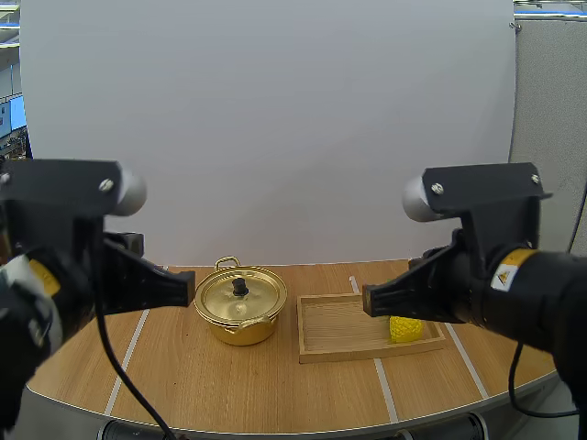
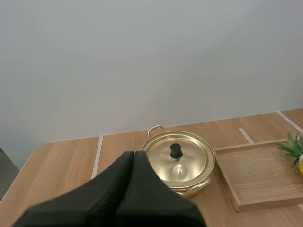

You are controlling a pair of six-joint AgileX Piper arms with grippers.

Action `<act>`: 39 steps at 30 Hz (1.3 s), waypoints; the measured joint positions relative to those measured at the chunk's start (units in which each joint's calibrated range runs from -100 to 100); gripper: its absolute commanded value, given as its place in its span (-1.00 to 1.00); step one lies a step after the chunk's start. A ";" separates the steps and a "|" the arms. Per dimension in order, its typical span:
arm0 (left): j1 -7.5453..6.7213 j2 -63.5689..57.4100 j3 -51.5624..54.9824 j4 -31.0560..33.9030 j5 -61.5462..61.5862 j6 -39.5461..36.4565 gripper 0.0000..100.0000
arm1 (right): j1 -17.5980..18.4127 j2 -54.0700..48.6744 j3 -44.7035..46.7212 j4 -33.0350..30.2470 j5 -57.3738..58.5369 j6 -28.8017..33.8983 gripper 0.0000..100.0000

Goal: Open the pot, put the pineapple inside, and close it

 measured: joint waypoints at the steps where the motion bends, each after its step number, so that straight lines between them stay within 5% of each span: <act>1: 0.00 1.21 0.00 0.12 0.00 0.00 -1.00 | 0.00 1.58 0.00 -0.40 0.01 0.00 -1.00; 14: 0.00 19.45 0.00 0.12 -13.28 3.93 -1.00 | 0.00 18.40 0.00 -1.86 -1.19 0.00 -1.00; 16: 0.00 19.95 0.00 0.12 -13.48 3.93 -1.00 | 0.00 18.97 0.00 -1.86 -1.34 0.00 -0.60; 17: 0.00 20.07 0.00 0.12 -13.66 3.93 -0.96 | 0.00 19.10 0.00 -1.86 -1.34 0.00 -0.18; 20: 0.00 21.46 0.00 0.12 -14.17 3.93 -0.61 | 0.00 19.86 0.00 -1.86 -1.34 0.00 0.82; 21: 0.00 21.82 0.00 0.12 -14.41 3.93 -0.42 | 0.00 19.86 0.00 -1.97 -1.34 0.00 1.00; 24: 0.00 23.54 0.00 0.12 -14.38 4.01 0.33 | 0.00 19.86 0.00 -1.97 -1.34 0.00 1.00; 26: 0.00 24.14 0.00 0.12 -14.38 4.03 1.00 | 0.00 19.86 0.00 -1.97 -1.34 -0.53 1.00; 33: 0.00 25.33 0.00 0.12 -14.46 7.70 1.00 | 0.00 19.86 0.00 -1.14 -1.54 -1.69 1.00; 39: 0.00 28.03 0.00 -6.42 -14.46 23.77 1.00 | 0.00 19.86 0.00 -0.37 -1.54 -1.78 1.00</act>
